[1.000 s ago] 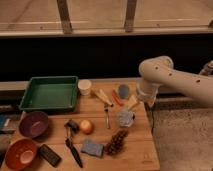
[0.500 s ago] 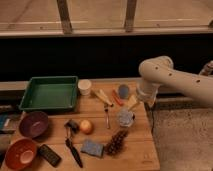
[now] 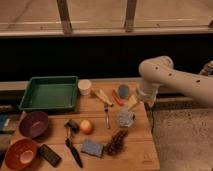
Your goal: Place pepper in plastic cup
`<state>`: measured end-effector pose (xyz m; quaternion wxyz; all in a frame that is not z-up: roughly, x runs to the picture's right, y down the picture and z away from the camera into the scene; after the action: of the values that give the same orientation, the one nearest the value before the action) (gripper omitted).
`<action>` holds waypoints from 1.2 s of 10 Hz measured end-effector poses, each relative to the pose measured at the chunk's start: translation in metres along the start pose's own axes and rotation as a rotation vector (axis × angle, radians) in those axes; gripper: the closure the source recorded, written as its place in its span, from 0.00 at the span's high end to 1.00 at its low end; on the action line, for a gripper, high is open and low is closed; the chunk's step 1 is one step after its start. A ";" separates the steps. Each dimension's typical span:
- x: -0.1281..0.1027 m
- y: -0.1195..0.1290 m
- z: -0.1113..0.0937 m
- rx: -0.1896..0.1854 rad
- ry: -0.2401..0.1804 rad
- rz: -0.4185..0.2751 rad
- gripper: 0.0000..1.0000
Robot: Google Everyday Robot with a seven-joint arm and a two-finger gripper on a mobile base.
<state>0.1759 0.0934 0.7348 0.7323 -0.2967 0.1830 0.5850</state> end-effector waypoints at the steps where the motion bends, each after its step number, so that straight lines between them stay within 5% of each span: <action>1: 0.000 0.000 0.000 0.000 0.000 0.000 0.71; 4: 0.000 0.000 0.000 0.002 0.000 -0.001 0.71; 6: -0.010 0.000 0.000 0.009 -0.038 -0.030 0.71; 8: -0.038 0.000 0.000 0.017 -0.107 -0.102 0.71; 12: -0.095 0.045 -0.006 0.038 -0.178 -0.314 0.71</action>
<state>0.1098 0.0246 0.7786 0.8333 -0.2548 0.0800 0.4840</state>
